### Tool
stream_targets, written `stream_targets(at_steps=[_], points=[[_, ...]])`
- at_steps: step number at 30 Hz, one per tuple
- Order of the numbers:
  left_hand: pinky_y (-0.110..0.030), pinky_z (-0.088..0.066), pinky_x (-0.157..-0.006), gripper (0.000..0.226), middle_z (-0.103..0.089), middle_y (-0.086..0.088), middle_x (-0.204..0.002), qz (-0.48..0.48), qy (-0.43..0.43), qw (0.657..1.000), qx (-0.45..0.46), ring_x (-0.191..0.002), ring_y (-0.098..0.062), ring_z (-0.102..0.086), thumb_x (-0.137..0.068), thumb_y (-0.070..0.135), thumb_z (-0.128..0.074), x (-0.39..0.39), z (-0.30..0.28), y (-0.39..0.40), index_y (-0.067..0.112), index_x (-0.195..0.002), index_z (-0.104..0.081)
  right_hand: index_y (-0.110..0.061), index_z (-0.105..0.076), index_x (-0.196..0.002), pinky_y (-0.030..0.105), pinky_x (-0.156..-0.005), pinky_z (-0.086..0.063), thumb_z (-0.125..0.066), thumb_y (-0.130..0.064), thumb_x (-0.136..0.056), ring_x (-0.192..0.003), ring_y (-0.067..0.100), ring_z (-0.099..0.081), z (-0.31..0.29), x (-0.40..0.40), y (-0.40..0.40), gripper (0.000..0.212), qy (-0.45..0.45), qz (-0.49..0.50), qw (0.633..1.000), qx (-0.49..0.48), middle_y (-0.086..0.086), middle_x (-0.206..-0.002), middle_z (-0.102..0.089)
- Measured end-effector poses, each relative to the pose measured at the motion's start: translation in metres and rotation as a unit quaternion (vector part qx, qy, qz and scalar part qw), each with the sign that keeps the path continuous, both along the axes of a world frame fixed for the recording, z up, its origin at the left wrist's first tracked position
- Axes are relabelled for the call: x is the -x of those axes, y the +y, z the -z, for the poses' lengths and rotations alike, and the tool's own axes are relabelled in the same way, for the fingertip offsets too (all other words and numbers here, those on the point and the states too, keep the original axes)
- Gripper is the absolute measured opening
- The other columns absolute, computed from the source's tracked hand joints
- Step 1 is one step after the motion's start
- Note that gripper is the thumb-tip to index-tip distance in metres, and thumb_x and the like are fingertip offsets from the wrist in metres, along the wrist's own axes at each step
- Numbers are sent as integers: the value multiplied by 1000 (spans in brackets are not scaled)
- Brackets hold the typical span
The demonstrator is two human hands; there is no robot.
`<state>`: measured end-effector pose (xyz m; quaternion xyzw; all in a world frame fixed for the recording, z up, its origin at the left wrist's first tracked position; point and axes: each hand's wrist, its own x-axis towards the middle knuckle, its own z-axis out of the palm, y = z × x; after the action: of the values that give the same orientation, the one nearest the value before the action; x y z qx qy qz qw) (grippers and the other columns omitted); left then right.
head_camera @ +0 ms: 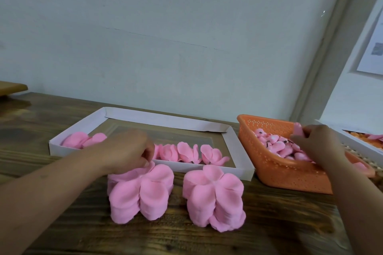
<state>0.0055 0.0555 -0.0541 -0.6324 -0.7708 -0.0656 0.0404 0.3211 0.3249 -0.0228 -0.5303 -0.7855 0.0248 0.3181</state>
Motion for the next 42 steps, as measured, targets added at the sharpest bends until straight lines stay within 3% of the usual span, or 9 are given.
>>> stream_targets(at_steps=[5,10,17,23,29,34,38,42], points=[[-17,-36,-57,14,-55,15,-70,-5,-2,1000,4,-66,-3,-50,-87,24,-60,1,4,2,23,-78,-70,-12,-67,-73,36,-63,-48,-60,-26,-84,-61,30,-57,3,2,-13,19,21,3,1000,-5,11,-58,-62],[-21,-42,-65,14,-61,10,-80,-8,0,1000,-2,-73,-7,-55,-85,22,-60,1,10,3,22,-79,-72,-13,-65,-71,30,-57,-41,-59,-27,-87,-59,26,-54,10,4,-17,23,25,16,1000,-8,8,-59,-59],[-15,-36,-61,18,-59,8,-82,-10,-9,1000,8,-71,-4,-50,-88,20,-56,-1,14,3,23,-73,-66,-12,-65,-71,26,-53,-39,-55,-29,-90,-57,24,-55,12,4,-18,27,32,25,999,-6,9,-57,-60],[-24,-40,-72,20,-59,-1,-91,-19,18,999,24,-78,-12,-48,-94,23,-46,-6,15,3,16,-83,-62,-13,-66,-76,25,-52,-35,-57,-29,-89,-57,21,-53,13,4,-19,23,43,30,999,-11,7,-60,-59],[-27,-39,-70,28,-58,-5,-88,-14,54,997,45,-71,-12,-41,-94,27,-40,-6,11,2,11,-82,-60,-14,-65,-72,28,-55,-40,-55,-32,-90,-59,23,-54,14,4,-18,27,44,36,998,-3,8,-60,-60],[-31,-42,-74,24,-52,5,-83,-3,50,998,38,-80,-14,-50,-90,35,-48,1,6,-1,16,-76,-56,-15,-65,-71,27,-54,-40,-54,-34,-90,-58,24,-55,16,4,-17,30,51,38,998,-8,8,-58,-60],[-34,-46,-73,16,-57,6,-77,8,-14,1000,-5,-76,-13,-52,-84,24,-53,8,-7,-11,22,-68,-51,-15,-65,-71,28,-54,-41,-55,-34,-90,-58,25,-55,16,3,-16,29,51,36,998,-9,8,-58,-60],[-27,-42,-66,14,-58,9,-70,-4,-27,997,-74,-69,-8,-52,-84,20,-59,12,-14,-17,24,-71,-53,-17,-66,-74,29,-55,-41,-57,-35,-88,-60,25,-55,15,4,-16,24,43,44,998,-5,7,-61,-60]])
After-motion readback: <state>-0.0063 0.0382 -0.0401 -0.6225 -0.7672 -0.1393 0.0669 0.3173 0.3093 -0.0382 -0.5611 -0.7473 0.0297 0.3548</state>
